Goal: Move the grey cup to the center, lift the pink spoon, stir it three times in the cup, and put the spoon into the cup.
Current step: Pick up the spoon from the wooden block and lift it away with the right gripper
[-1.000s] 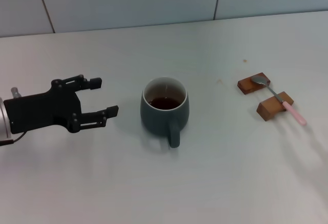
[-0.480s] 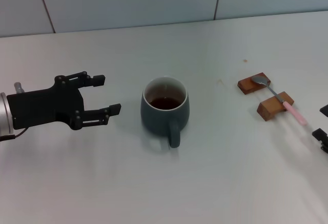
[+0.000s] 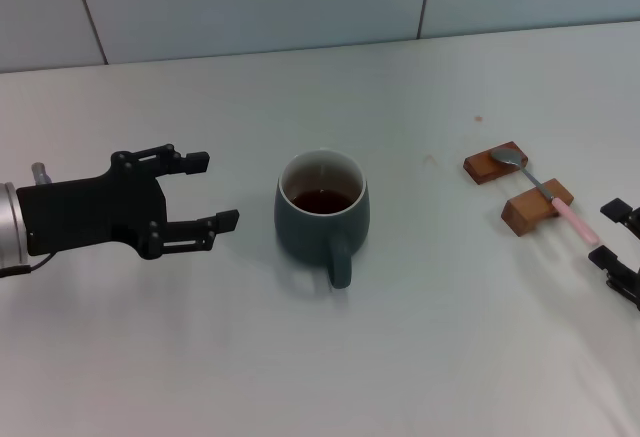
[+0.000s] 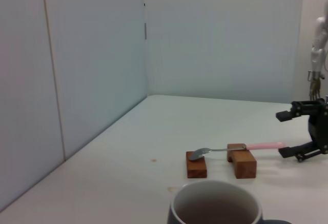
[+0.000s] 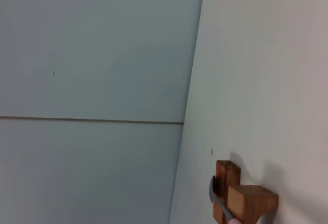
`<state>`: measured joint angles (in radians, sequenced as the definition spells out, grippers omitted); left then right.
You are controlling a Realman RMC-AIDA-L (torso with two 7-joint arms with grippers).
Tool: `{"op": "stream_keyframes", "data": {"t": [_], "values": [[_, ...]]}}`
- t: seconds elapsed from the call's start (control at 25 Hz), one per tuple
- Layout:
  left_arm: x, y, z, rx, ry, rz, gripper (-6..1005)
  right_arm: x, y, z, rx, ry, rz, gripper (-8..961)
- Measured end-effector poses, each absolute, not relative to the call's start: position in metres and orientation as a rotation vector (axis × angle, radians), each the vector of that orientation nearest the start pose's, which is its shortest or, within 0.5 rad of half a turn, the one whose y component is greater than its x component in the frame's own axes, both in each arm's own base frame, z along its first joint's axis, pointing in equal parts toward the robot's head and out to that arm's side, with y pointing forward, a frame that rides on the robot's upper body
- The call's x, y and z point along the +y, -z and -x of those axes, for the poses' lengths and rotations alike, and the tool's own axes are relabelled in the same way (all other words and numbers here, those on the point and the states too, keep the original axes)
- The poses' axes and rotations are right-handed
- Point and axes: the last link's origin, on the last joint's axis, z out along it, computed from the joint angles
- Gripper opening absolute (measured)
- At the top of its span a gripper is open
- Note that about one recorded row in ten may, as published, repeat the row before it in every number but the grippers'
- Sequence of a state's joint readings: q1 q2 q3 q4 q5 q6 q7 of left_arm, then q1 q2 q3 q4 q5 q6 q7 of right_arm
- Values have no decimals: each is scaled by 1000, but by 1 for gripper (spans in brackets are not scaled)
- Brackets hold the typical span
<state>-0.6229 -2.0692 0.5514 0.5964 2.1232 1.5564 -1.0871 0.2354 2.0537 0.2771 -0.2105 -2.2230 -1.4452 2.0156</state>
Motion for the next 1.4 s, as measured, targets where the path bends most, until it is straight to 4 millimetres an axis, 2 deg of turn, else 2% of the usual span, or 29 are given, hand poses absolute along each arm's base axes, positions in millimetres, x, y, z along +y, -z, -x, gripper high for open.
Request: {"op": "stream_keyframes", "data": {"t": [0.52,0.96,1.2,1.32,1.4], "values": [[344,3,254,-224,605,2768,811,231,-3,-394,2038,-1425,1185,828],[344,4,253,-221,607,2774,811,235,0,-390,2045,-1411,1223,828],[343,4,253,-220,614,2778,811,235,1,-392,2054,-1400,1203,798],[342,4,253,-221,614,2778,810,235,2,-393,2056,-1397,1197,611],[342,4,253,-222,614,2778,810,236,2,-393,2056,-1396,1197,594]]}}
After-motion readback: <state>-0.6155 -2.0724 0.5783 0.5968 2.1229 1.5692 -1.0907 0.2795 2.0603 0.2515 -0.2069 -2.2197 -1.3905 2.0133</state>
